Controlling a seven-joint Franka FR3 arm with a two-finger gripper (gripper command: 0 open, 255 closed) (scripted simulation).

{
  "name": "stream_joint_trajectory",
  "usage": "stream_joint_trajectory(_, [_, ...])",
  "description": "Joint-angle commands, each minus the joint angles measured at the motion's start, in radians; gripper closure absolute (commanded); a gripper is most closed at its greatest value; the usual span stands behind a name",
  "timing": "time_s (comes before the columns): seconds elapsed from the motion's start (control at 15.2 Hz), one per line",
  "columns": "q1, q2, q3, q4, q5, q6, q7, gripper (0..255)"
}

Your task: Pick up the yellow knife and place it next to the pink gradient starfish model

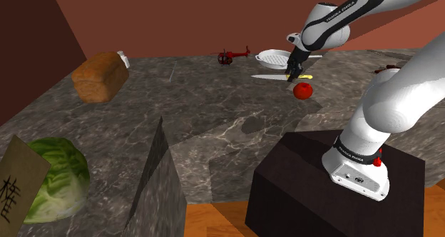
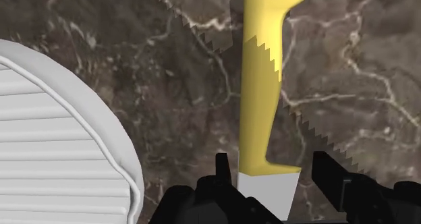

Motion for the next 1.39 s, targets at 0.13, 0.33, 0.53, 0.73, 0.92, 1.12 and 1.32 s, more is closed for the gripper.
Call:
stream_joint_trajectory(0.13, [0.001, 0.006, -0.002, -0.002, 0.0, 0.005, 0.0, 255])
stream_joint_trajectory(0.33, [-0.001, 0.004, -0.001, -0.001, -0.001, 0.002, -0.001, 255])
stream_joint_trajectory(0.53, [-0.019, -0.036, 0.023, 0.015, -0.017, -0.052, 0.016, 255])
stream_joint_trajectory(0.73, [-0.033, -0.073, 0.045, 0.032, -0.027, -0.106, 0.03, 255])
stream_joint_trajectory(0.92, [-0.043, -0.105, 0.065, 0.052, -0.032, -0.158, 0.04, 255])
stream_joint_trajectory(1.12, [-0.05, -0.135, 0.084, 0.074, -0.035, -0.208, 0.048, 255])
stream_joint_trajectory(1.32, [-0.055, -0.161, 0.1, 0.098, -0.035, -0.258, 0.055, 255])
